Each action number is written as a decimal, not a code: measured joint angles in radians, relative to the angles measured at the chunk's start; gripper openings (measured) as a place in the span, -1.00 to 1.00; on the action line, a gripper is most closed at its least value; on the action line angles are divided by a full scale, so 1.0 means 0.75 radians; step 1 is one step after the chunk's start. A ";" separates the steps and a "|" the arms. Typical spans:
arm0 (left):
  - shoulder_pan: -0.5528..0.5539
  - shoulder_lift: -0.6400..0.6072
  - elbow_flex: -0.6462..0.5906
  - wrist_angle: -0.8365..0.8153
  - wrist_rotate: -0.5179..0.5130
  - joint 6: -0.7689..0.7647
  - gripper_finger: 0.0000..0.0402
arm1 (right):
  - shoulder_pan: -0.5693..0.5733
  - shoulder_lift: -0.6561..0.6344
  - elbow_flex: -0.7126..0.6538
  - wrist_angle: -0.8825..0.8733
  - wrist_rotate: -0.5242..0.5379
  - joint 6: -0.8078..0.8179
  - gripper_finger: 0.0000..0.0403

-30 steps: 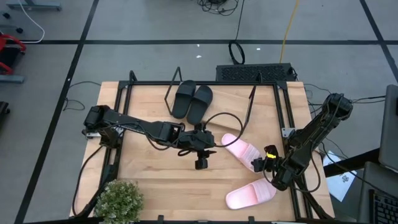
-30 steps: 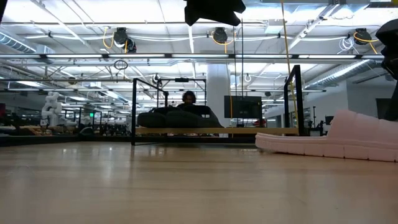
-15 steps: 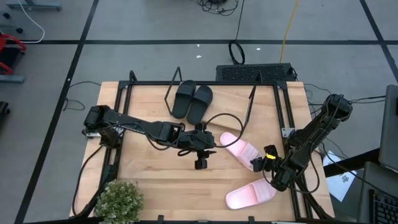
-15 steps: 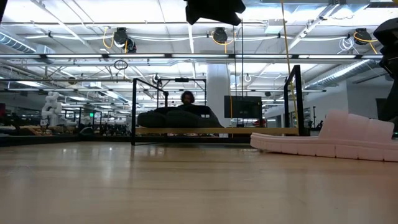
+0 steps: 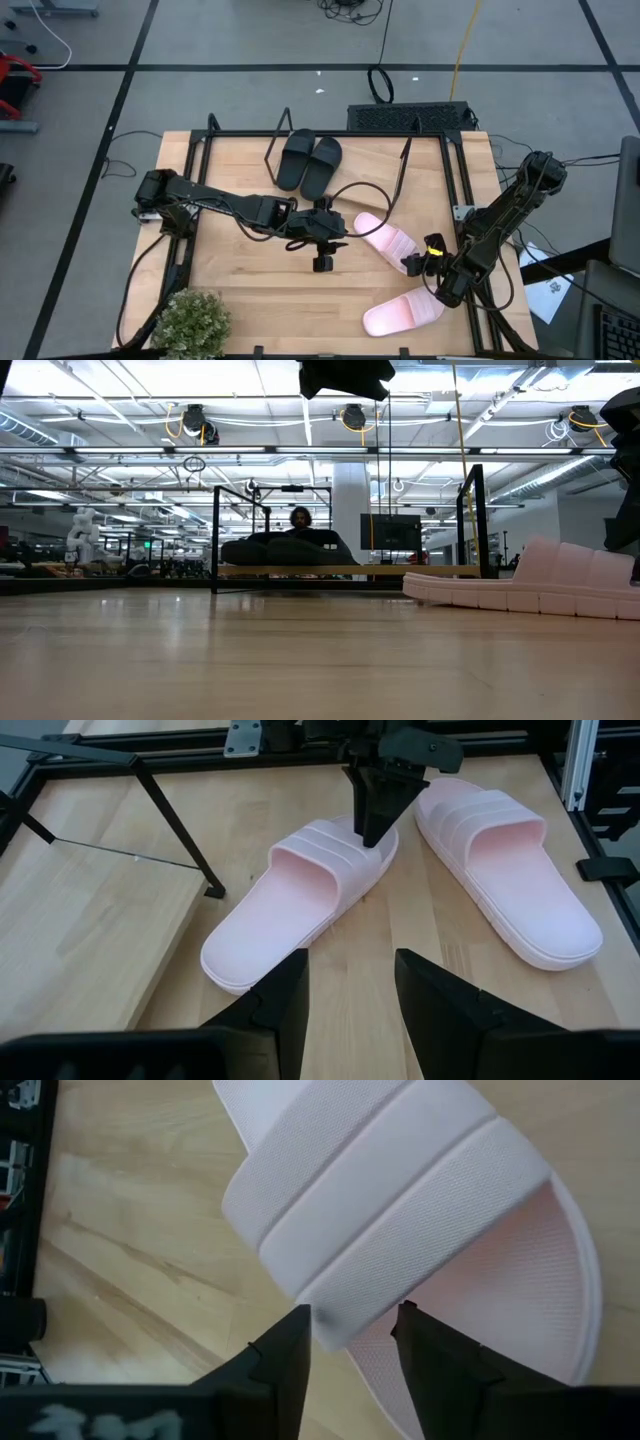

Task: Pick and place slides into the shelf
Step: Put the top pink slipper on the shelf

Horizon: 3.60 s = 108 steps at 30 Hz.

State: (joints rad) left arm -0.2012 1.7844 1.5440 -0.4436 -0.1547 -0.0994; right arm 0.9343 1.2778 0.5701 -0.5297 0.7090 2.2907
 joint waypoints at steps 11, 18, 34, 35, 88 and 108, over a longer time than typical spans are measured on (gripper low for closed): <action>0.000 0.000 0.000 0.000 -0.001 0.016 -0.27 | -0.042 0.015 0.000 0.001 -0.001 0.004 -0.24; 0.000 0.000 0.000 0.001 -0.001 0.044 -0.27 | -0.077 0.083 0.001 0.074 0.019 0.005 -0.24; 0.000 0.000 0.000 0.006 -0.001 0.071 -0.27 | -0.107 0.108 0.001 0.112 0.102 0.005 -0.24; 0.000 0.000 0.000 0.006 -0.001 0.071 -0.27 | -0.111 0.108 0.001 0.112 0.103 0.005 -0.24; 0.044 0.000 0.000 0.047 0.031 0.087 -0.27 | -0.214 0.106 0.000 0.117 0.116 -0.037 -0.96; 0.044 -0.001 0.000 0.192 0.272 -0.228 -0.27 | -0.071 0.038 0.000 0.399 0.131 -0.273 -1.00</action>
State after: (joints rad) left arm -0.1684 1.7840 1.5440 -0.2994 0.0493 -0.2707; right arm 0.8808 1.3059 0.5701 -0.2308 0.8076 2.0857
